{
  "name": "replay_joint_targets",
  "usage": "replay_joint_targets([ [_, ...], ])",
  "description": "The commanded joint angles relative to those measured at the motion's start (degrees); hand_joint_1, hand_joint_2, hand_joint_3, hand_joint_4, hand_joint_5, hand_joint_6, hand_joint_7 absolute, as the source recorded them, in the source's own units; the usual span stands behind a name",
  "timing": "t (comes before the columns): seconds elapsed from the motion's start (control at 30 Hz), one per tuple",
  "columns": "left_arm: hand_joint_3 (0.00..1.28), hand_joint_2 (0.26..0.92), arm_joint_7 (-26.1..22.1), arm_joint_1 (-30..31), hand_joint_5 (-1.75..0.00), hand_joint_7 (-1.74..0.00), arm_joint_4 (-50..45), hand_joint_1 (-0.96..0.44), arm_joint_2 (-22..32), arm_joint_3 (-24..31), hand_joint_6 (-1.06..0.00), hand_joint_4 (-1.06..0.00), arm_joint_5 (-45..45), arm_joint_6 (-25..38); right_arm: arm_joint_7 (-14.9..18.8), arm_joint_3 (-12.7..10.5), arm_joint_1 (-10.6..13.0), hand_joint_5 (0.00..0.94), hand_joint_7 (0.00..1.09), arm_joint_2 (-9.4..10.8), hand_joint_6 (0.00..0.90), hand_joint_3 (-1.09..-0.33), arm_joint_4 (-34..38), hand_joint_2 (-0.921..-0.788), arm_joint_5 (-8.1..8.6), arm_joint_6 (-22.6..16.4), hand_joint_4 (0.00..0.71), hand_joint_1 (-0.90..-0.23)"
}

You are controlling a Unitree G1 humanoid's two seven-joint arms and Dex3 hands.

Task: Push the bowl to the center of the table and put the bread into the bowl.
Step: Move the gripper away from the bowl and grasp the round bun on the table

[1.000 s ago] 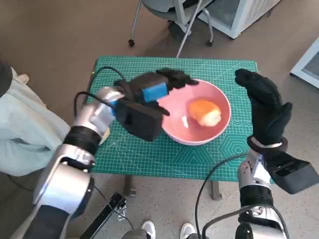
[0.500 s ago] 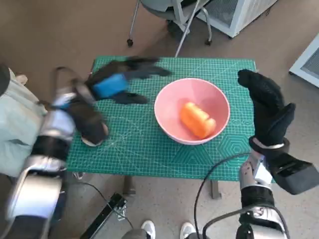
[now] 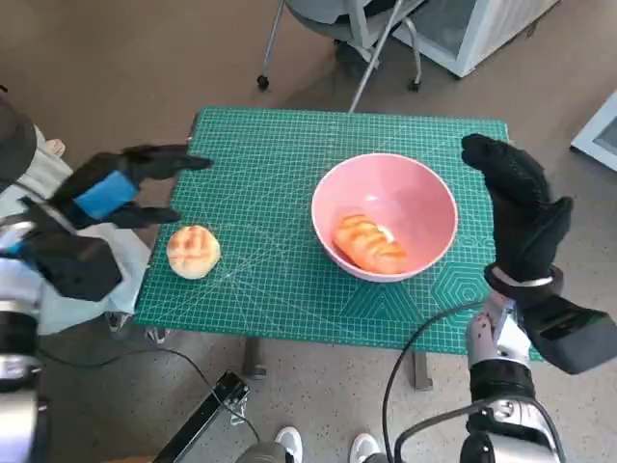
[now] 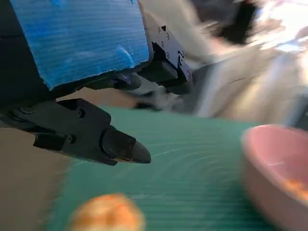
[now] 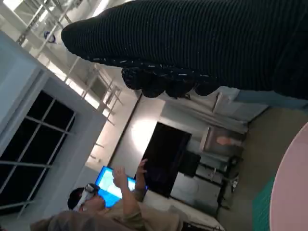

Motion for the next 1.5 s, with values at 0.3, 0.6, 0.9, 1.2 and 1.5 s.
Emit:
replay_joint_targets([
  [0.3,0.0,0.785,-1.5,0.9,0.0,-0.04,-1.7,-0.17,-0.1,-3.1,-0.49,-0.36,4.2,7.8,2.3,-0.3,-0.9,0.001,0.87,0.4,0.006,-0.797,2.7,-0.921,1.11,0.8,0.334,-0.585],
  [0.6,0.0,0.761,-1.9,-1.6,0.0,0.0,2.0,-0.14,-2.3,-7.1,-0.44,-0.3,8.0,11.7,2.7,-0.3,-0.9,0.0,0.86,0.2,0.005,-0.804,2.9,-0.921,0.98,0.4,0.324,-0.58],
  [0.9,0.0,0.757,-1.6,-4.5,0.0,0.0,7.8,-0.17,-5.5,-12.5,-0.36,-0.25,13.3,15.8,2.6,-0.5,-0.3,0.0,0.85,0.2,0.007,-0.805,2.1,-0.921,1.04,0.4,0.322,-0.589],
  [1.2,0.0,0.764,-3.1,-6.7,0.0,-0.01,13.4,-0.17,-9.3,-17.7,-0.36,-0.23,17.6,20.4,1.8,-0.7,0.1,0.002,0.85,-0.1,0.007,-0.808,1.6,-0.921,0.37,-0.2,0.325,-0.578],
  [1.5,0.03,0.84,-7.7,-8.4,-0.06,-0.08,14.4,-0.05,-10.8,-21.4,-0.62,-0.52,19.7,25.3,1.7,-0.7,0.5,0.004,0.85,-0.3,0.006,-0.81,1.0,-0.921,0.34,0.1,0.331,-0.573],
])
